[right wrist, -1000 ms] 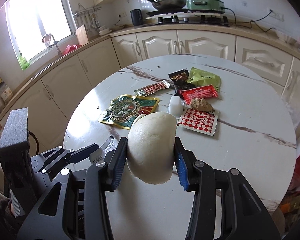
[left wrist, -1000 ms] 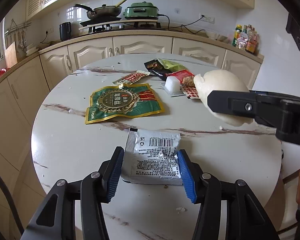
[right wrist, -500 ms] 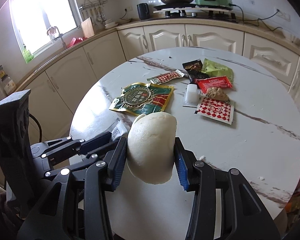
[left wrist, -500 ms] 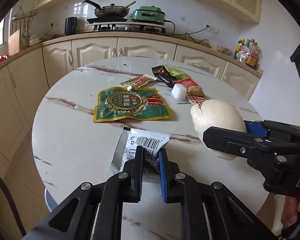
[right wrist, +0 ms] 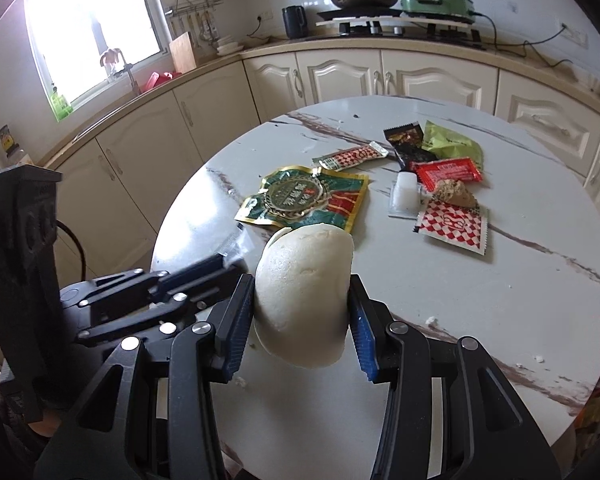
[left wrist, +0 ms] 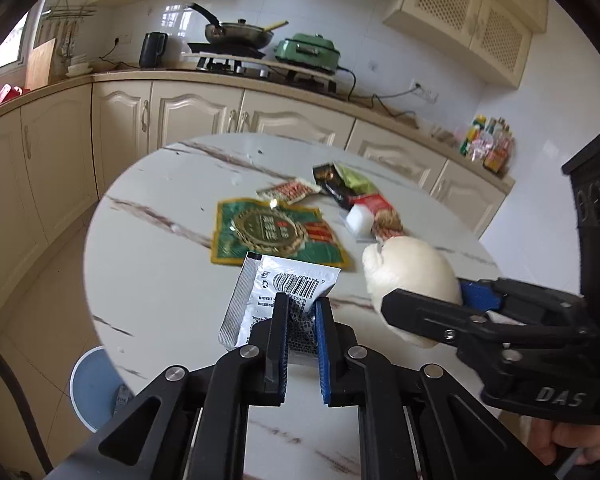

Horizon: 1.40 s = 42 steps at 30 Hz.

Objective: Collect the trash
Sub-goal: 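Carry the sachet and bun over the blue bin and open both grippers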

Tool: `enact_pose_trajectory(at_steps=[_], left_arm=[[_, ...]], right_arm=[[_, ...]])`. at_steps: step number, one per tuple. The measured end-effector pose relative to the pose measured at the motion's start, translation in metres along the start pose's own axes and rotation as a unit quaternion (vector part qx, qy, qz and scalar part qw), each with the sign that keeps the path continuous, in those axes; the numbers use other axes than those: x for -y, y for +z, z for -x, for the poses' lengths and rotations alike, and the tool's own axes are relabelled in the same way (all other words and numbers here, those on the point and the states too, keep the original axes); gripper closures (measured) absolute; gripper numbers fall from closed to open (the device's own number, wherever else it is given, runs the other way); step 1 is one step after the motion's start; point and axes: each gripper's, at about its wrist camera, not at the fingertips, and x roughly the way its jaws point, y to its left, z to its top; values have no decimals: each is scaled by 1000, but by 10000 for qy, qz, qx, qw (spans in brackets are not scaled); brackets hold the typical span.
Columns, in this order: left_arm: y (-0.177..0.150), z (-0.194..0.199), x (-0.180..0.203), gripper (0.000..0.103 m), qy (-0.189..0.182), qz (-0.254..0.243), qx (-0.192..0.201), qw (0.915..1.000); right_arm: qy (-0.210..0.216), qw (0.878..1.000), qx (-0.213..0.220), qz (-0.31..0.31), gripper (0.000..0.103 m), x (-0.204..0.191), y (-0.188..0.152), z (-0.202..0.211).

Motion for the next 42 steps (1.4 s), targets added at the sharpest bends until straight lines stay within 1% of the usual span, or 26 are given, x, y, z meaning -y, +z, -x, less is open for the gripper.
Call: enact_pose_trajectory(at_steps=[4,6,9,13,16,18,20,24,26,31,33,34,35,37,38,39,42], left_arm=[[8,36,-21,95,58,152,330,9993],[12,59,-38,95,233,161,510,9983],[10,93,-71,95,527,255,646,9962],[-3,134,-128,95,1251,410,624,9893],[-21,155,-173,95,1636,664,516,9829],[-34,159,-200,95,1835,825,362,9789],[-47,154,-227,95,1903,1043,182,9760],[-64,123,-269,95,1938,1334,-228,9717],[-68,103,-287,95,1887,1367,-399,9717],[-57,49,-330,95,1775,1494,-737,9699],[-52,29,-344,95,1718,1493,-817,9703],[-50,18,-351,95,1693,1512,-836,9703],[-47,8,-356,95,1669,1543,-855,9701],[-49,-14,-367,95,1672,1613,-912,9683],[-47,-25,-371,95,1638,1632,-965,9681],[-45,-35,-373,95,1612,1637,-998,9681],[-45,-59,-380,93,1591,1666,-967,9683]], right_arm=[[117,9998,91,146,60,-21,11,-1],[223,9993,137,273,60,-41,18,-5],[452,9976,191,480,60,-78,28,-15],[856,9926,230,834,60,-140,36,-37],[1161,9868,152,1118,60,-188,37,-64],[1281,9827,36,1334,60,-220,34,-90],[1362,9791,-104,1505,60,-244,29,-119],[1238,9752,-503,1764,59,-273,15,-190],[1137,9741,-706,1821,58,-277,10,-228],[1090,9739,-1051,1691,55,-267,7,-299],[887,9753,-1100,1700,50,-263,7,-319],[792,9757,-1100,1719,43,-261,7,-328],[772,9768,-1055,1695,39,-258,9,-333],[676,9799,-988,1595,34,-252,11,-341],[687,9807,-998,1533,24,-248,13,-346],[649,9819,-976,1489,20,-245,13,-348],[425,9843,-912,1449,19,-234,15,-352]])
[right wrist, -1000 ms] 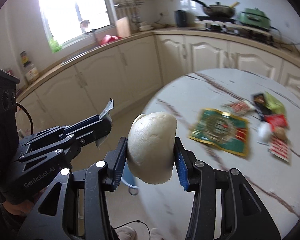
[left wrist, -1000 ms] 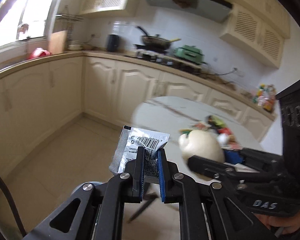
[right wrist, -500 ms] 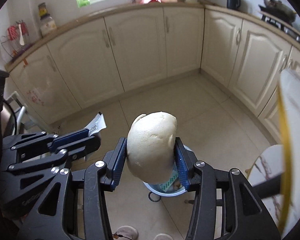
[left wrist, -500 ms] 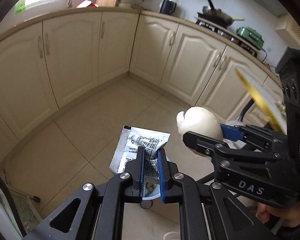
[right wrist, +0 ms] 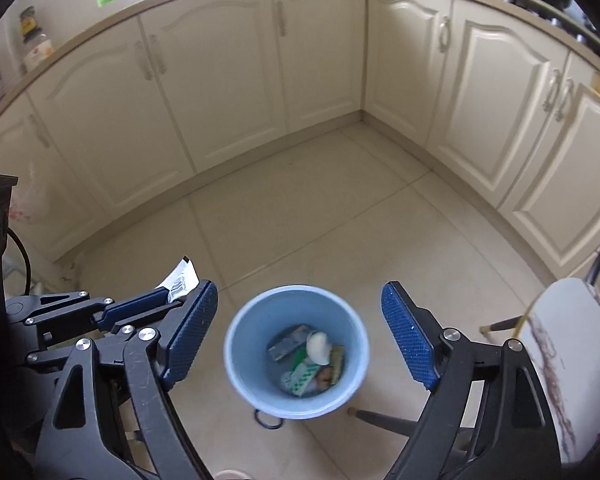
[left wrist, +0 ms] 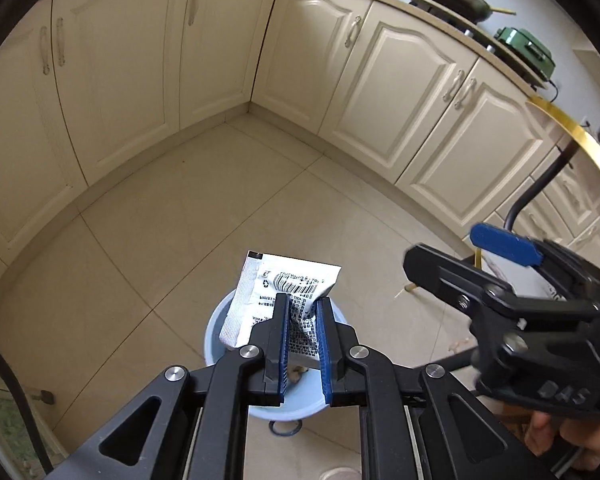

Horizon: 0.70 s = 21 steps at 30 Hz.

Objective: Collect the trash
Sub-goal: 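Carry the sachet and bun over the blue bin and open both grippers, then move both tools back from the bin toward the table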

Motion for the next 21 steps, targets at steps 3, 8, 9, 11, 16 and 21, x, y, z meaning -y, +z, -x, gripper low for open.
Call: enact_pose_trajectory(at_steps=[3,8,9,11,16,21], left_arm=[[4,-14,4,81,119,27,-22,9999],[9,-13,12,46,444,65,182,9988],[10,-11,11,46,526,90,177,9984],[9,-2,3,46,754,228,222,9966],[7,38,-5,45,1304,455,616,9885],[7,96,9,43,1767,491,1261,9749]], right_arm=[[-61,9999,-51,-110,19,15,2,-3],[-20,9996,-100,-260,17,28,2,1],[31,9995,-102,-289,17,29,2,3],[97,9994,-119,-323,17,29,3,7],[495,9985,-93,-211,18,11,1,26],[802,9963,138,258,18,-28,-4,67]])
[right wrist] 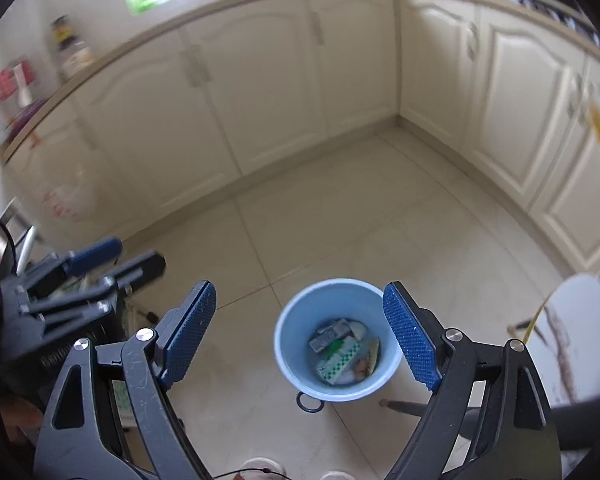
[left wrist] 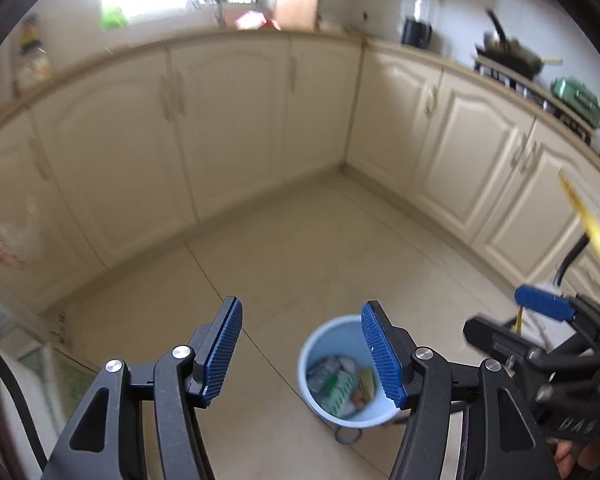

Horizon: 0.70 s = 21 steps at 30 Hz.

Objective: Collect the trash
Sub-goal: 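Move both tools back from the bin toward the table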

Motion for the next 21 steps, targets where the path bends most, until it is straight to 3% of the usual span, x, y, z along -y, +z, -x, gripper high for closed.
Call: enact_pose_trajectory(at_steps=[4,6,12,14,16,21], left_arm=[[14,56,13,37,137,-46,742,9971],[19,84,24,34,140,-134,1081,9939],[22,170,74,18,-150,-276,2031,9787],[12,200,83,6,-261,-325,2342,9713],[-3,231,88,1,-375,-359,2616,9638],[-44,290,118,1,-782,-523,3120,9454]], right_arm=[[-38,9982,456,385,17,-33,-2,53],[-158,9951,794,563,10,-48,-5,86],[-632,9803,1790,545,4,-56,-21,204],[-728,9736,2114,449,1,-52,-33,247],[-873,9662,2393,391,1,-50,-40,286],[-1186,9476,2961,175,0,-42,-63,375]])
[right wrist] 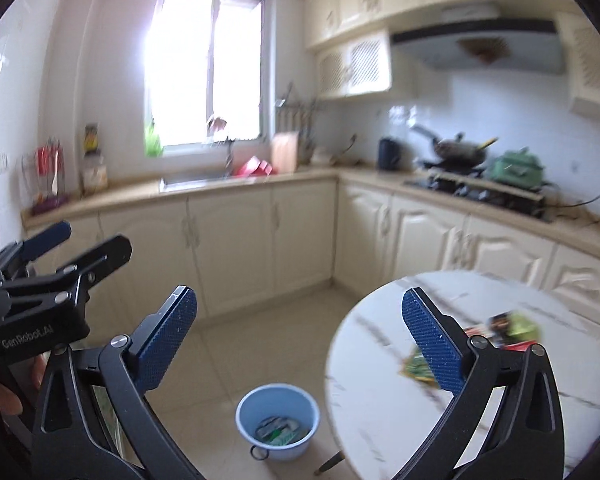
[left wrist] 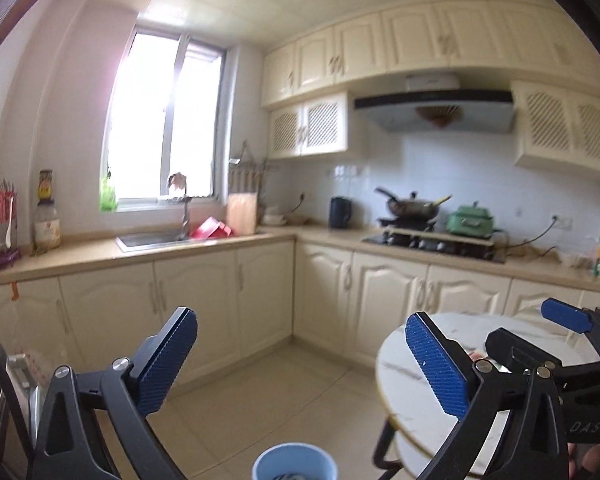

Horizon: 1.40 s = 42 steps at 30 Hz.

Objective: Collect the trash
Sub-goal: 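Move both tools back from the bin toward the table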

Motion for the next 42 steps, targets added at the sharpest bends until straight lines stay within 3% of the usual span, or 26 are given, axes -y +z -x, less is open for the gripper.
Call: enact_pose_trajectory(at_steps=[2,9,17,25,34,38,42], left_arm=[[1,8,13,1,-115,-78,165,9998],[-45,144,7,1,-531,-133,546,9970],[-71,211,12,1,-816,-262,643,9942],[-59,197,33,1,-816,-332,543,9946],[-25,147,66,1,-998,-361,283,9940],[-17,107,85,1,-1135,-490,-69,9923],[-17,49,108,1,-1450,-566,-765,9848]], right_arm=[[-187,9996,180,-57,0,9,10,31],[-776,9945,675,-212,0,45,30,120],[-1194,9884,854,-399,0,77,28,173],[-1431,9838,842,-681,0,109,19,192],[-1628,9811,686,-787,0,140,11,188],[-1763,9793,473,-880,0,161,3,170],[-1972,9756,54,-969,0,193,-10,139]])
